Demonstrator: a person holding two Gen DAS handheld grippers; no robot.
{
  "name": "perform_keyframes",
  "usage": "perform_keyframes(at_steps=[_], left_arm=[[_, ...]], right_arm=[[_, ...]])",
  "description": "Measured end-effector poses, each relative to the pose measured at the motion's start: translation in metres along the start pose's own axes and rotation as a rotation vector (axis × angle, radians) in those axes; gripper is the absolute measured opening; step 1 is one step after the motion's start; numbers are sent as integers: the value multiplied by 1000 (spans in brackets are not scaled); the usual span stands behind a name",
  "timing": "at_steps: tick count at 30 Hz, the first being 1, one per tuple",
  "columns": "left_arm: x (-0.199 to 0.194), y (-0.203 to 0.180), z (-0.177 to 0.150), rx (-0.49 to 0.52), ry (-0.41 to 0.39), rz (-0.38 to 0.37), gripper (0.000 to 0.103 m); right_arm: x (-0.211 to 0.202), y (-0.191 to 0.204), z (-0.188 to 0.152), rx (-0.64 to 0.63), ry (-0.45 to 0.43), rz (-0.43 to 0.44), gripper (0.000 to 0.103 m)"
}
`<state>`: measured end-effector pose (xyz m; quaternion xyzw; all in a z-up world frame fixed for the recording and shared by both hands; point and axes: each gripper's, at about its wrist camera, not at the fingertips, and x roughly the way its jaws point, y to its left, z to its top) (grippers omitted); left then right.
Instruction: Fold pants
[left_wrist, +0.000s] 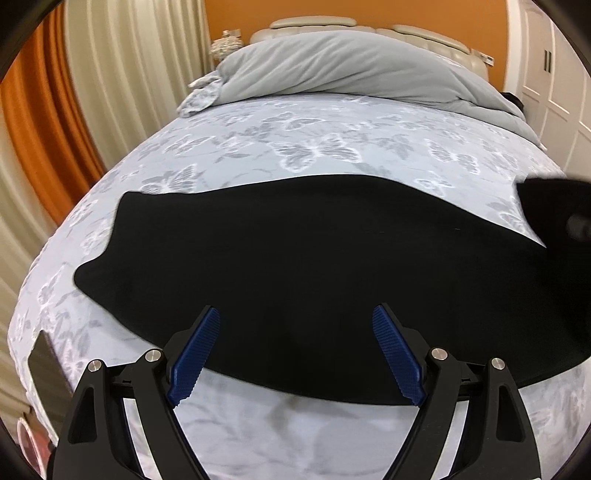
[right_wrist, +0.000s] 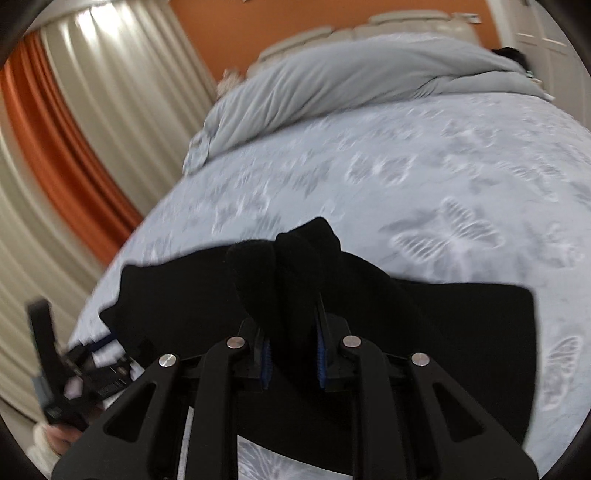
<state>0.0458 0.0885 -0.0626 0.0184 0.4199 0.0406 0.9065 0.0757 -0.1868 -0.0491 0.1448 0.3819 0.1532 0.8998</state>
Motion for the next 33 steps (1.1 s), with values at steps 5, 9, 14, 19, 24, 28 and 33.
perform_keyframes(at_steps=[5, 9, 14, 19, 24, 28, 33], left_arm=[[-1, 31, -4, -38, 7, 23, 83], [-5, 51, -5, -61, -1, 29, 83], [-7, 65, -7, -88, -3, 30, 83], [-1, 75, -7, -102, 13, 30, 83], [-5, 84, 0, -159, 5, 7, 83], [-7, 78, 6, -165, -5, -3, 83], [-5, 58, 8, -158, 8, -40, 83]], right_arm=[[35, 25, -23, -68, 76, -24, 17], [38, 36, -29, -83, 56, -23, 17], [46, 63, -31, -151, 77, 32, 24], [69, 76, -48, -209, 196, -14, 37], [-17, 53, -13, -190, -18, -110, 92], [-61, -27, -7, -45, -38, -260, 92], [-51, -94, -36, 131, 115, -252, 91]])
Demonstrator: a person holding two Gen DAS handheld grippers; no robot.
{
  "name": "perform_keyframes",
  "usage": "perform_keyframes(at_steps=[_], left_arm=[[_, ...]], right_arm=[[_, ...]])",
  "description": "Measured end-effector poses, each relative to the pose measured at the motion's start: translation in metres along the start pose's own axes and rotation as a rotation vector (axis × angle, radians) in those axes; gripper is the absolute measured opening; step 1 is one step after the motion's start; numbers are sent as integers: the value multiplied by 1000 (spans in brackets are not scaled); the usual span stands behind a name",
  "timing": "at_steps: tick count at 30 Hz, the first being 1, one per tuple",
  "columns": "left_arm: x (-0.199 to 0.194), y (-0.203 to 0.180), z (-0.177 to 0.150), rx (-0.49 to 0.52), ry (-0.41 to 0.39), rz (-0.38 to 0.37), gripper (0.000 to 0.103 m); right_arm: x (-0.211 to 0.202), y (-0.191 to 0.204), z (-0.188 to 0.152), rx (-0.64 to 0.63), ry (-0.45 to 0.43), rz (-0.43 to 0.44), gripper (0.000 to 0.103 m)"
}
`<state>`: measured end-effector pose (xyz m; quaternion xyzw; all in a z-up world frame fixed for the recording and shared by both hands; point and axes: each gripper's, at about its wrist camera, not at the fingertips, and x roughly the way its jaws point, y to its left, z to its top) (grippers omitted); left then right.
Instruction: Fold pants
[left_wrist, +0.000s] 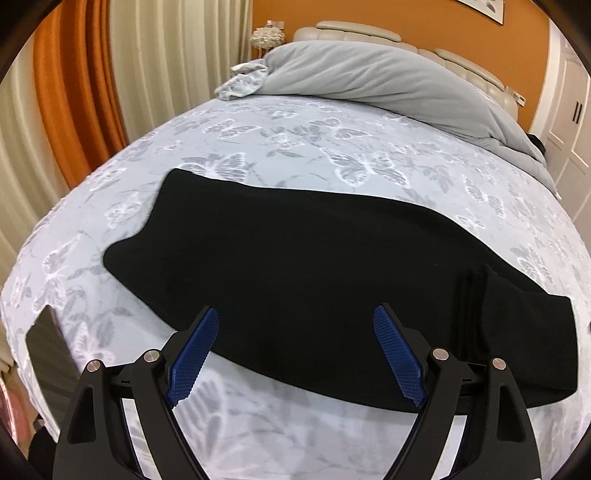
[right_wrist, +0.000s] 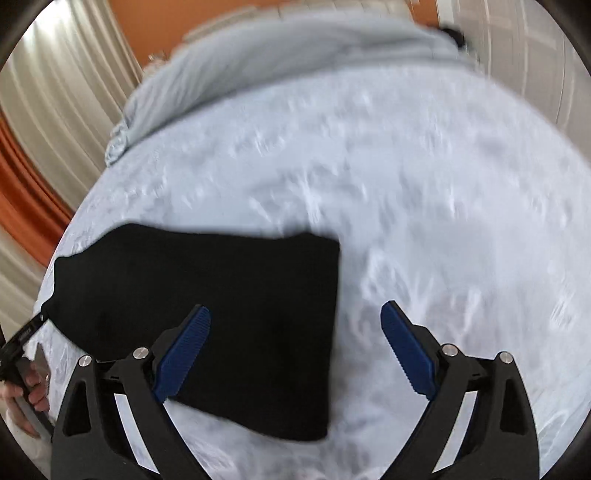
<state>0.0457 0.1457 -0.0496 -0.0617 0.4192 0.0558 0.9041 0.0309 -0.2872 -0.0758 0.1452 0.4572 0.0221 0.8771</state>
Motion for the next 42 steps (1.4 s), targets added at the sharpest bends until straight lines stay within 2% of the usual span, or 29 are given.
perform_keyframes(at_steps=[5, 7, 8, 10, 11, 12, 15, 19, 21, 23, 29, 31, 32, 33, 34, 35, 37, 38, 39, 40, 42], left_arm=[[4, -19, -4, 8, 19, -43, 83], [7, -24, -5, 0, 32, -59, 83], [8, -25, -5, -9, 38, -65, 83], [11, -26, -4, -32, 49, -78, 83], [12, -26, -4, -40, 53, -84, 83], [13, -26, -3, -46, 55, -88, 83], [16, -29, -3, -54, 59, -84, 83], [15, -38, -3, -42, 59, -88, 83], [14, -44, -4, -29, 54, -89, 83], [14, -52, -4, -5, 48, -90, 83], [16, -71, -6, 35, 48, -96, 83], [19, -73, -8, 46, 53, -88, 83], [20, -74, -9, 49, 56, -87, 83], [21, -74, -10, 51, 63, -87, 83], [22, -74, -11, 51, 66, -88, 83], [22, -74, -11, 48, 68, -88, 83], [22, -74, -12, 43, 70, -88, 83], [21, -75, -12, 42, 68, -89, 83], [20, -76, -12, 45, 64, -88, 83], [20, -77, -13, 52, 60, -86, 83], [20, -80, -15, 70, 60, -81, 83]], right_arm=[[34, -7, -25, -1, 138, 66, 90], [43, -10, -30, 20, 163, 81, 92], [42, -10, -31, 24, 146, 85, 91], [39, 0, -32, 1, 114, 131, 56], [37, 2, -33, 3, 98, 139, 44], [34, 5, -33, 4, 82, 139, 27], [15, 13, -26, -24, 23, 126, 20], [-23, 4, -15, -34, -87, 51, 18], [-29, -6, -13, -21, -86, 53, 17], [-38, -21, -14, -21, -99, -2, 17], [-66, -110, -19, 126, -129, -106, 18], [-59, -128, -24, 136, -58, -114, 24], [-51, -134, -27, 126, -5, -169, 26], [-49, -132, -29, 101, 6, -255, 26], [-51, -121, -28, 42, -13, -331, 27], [-66, -97, -26, -61, -103, -360, 27], [-90, -57, -26, -177, -244, -347, 56], [-95, -39, -28, -222, -271, -302, 77], [-90, -15, -32, -287, -254, -192, 76], [-82, -1, -35, -321, -223, -136, 74], [-49, 33, -46, -390, -111, -50, 54]])
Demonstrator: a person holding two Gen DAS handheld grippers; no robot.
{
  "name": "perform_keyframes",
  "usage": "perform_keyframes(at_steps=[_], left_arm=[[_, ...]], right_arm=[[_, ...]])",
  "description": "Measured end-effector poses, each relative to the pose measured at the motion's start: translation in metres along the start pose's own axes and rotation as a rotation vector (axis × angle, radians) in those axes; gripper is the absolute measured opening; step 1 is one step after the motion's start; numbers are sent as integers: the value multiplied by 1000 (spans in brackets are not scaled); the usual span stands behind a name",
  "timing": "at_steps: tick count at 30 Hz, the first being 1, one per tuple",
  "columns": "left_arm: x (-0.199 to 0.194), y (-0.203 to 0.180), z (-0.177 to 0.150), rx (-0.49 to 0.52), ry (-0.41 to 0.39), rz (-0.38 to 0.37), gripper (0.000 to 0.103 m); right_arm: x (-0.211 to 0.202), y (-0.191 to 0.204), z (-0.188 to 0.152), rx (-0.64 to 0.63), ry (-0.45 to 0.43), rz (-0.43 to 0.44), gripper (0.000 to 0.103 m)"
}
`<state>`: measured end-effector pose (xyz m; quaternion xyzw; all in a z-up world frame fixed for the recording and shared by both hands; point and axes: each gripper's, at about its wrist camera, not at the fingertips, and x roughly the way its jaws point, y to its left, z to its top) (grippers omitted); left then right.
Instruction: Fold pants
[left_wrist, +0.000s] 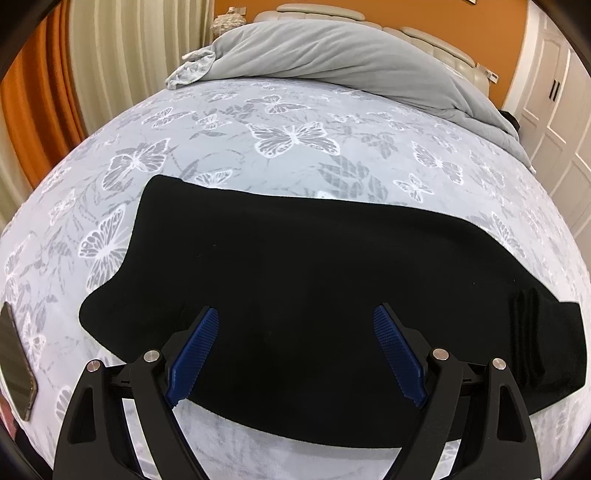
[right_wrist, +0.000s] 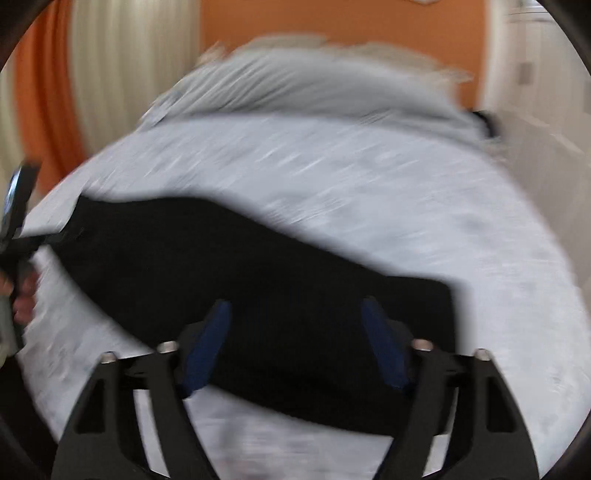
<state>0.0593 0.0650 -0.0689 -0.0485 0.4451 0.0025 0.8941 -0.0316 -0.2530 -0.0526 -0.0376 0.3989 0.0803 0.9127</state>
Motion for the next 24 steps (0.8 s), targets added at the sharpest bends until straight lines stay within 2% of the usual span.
perform_keyframes(at_steps=[3, 5, 6, 7, 8, 12, 14, 15, 17, 20, 22, 23, 24], left_arm=[[1, -2, -2, 16, 11, -2, 84], [1, -1, -2, 15, 10, -4, 83], [1, 1, -2, 13, 9, -5, 84], [0, 4, -2, 8, 9, -6, 84], [0, 6, -2, 2, 9, -10, 84], [-4, 24, 0, -37, 17, -30, 84], [-3, 37, 1, -75, 30, -45, 84], [-3, 42, 1, -91, 33, -49, 84], [-4, 55, 2, -128, 30, -35, 84], [-10, 81, 5, -216, -3, -10, 84], [-14, 106, 5, -312, -27, 1, 84], [-15, 118, 4, -362, -34, 4, 84], [-14, 134, 1, -439, -31, 7, 84]], right_arm=[[33, 36, -2, -94, 73, 34, 52], [56, 51, -3, -162, 113, -24, 51], [63, 53, -4, -164, 126, -32, 33], [68, 51, -2, -138, 134, -12, 27], [70, 47, 5, -92, 127, 3, 15], [48, 58, 35, -10, 11, 63, 11], [51, 70, 43, -12, 3, 131, 11], [58, 76, 40, -12, 27, 139, 16], [88, 86, 31, -31, 131, 119, 18], [77, 90, 34, -44, 91, 112, 24], [48, 78, 41, -14, 0, 128, 55], [35, 73, 39, -1, -39, 105, 80], [24, 67, 39, 9, -80, 72, 85]])
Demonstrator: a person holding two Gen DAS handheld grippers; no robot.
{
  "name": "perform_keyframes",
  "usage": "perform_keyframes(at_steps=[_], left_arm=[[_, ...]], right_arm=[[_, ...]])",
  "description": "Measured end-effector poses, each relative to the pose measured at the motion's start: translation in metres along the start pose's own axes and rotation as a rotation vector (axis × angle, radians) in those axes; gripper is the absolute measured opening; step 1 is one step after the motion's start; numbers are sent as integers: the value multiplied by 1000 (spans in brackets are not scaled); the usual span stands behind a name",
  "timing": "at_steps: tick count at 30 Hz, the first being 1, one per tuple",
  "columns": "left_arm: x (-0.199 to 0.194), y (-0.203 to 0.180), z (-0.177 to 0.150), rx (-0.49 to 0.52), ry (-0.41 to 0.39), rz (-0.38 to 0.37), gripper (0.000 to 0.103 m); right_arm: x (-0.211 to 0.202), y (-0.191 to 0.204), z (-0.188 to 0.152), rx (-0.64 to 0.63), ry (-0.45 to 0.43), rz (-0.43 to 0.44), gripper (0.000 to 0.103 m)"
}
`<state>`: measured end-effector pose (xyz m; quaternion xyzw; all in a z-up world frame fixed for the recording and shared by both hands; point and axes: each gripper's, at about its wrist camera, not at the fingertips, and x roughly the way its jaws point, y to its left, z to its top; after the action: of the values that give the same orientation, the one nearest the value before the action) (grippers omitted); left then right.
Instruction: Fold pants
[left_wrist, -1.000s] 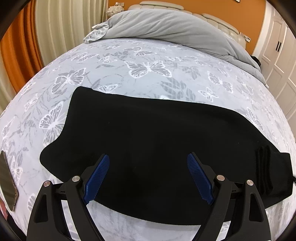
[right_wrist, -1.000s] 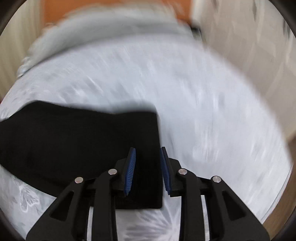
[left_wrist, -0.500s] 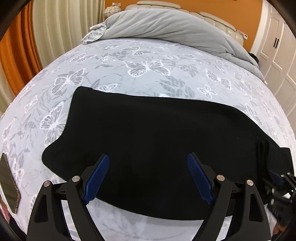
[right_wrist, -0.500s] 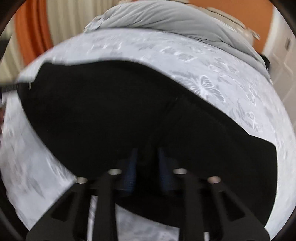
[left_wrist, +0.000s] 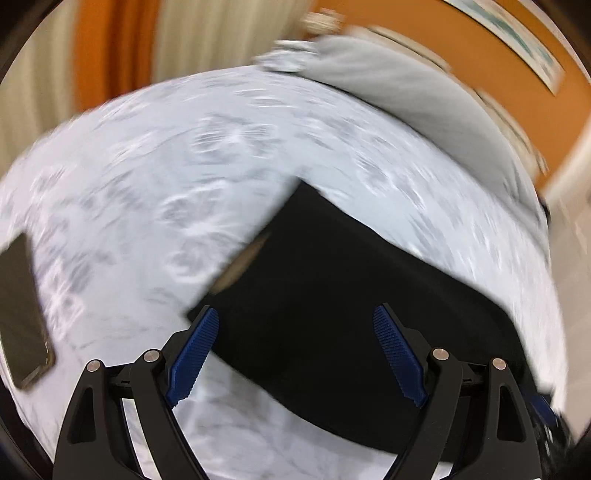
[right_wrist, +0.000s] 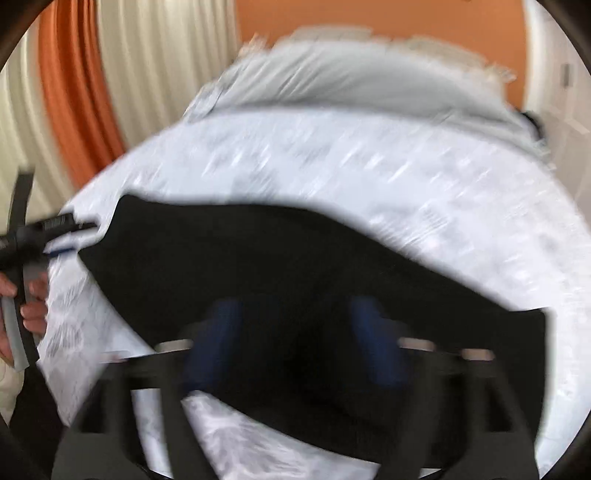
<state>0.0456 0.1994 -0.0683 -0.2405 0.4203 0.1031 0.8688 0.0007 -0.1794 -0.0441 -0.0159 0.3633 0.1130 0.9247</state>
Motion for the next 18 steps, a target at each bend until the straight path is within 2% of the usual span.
perform_keyframes(at_steps=[2, 5, 8, 10, 11, 12, 13, 14, 18], left_arm=[[9, 21, 4, -101, 47, -6, 86], [39, 42, 0, -223, 195, -51, 86], [36, 33, -1, -205, 146, -32, 86], [41, 22, -3, -182, 159, -60, 82], [41, 19, -5, -187, 152, -71, 75], [42, 17, -6, -188, 150, -95, 47], [43, 13, -6, -185, 151, -115, 27], [43, 9, -7, -183, 149, -132, 18], [28, -17, -7, -145, 80, -126, 16]], right_arm=[[-17, -18, 4, 7, -53, -64, 85], [-27, -48, 2, 58, -61, -160, 85], [-27, -76, -4, 122, -26, -228, 85], [-31, -90, -11, 164, -10, -239, 85], [-38, -92, -16, 175, -8, -242, 85], [-39, -95, -17, 183, -10, -246, 85], [-41, -98, -17, 191, -15, -248, 85], [-44, -100, -16, 196, -18, -249, 86], [-53, -109, -20, 214, -22, -260, 87]])
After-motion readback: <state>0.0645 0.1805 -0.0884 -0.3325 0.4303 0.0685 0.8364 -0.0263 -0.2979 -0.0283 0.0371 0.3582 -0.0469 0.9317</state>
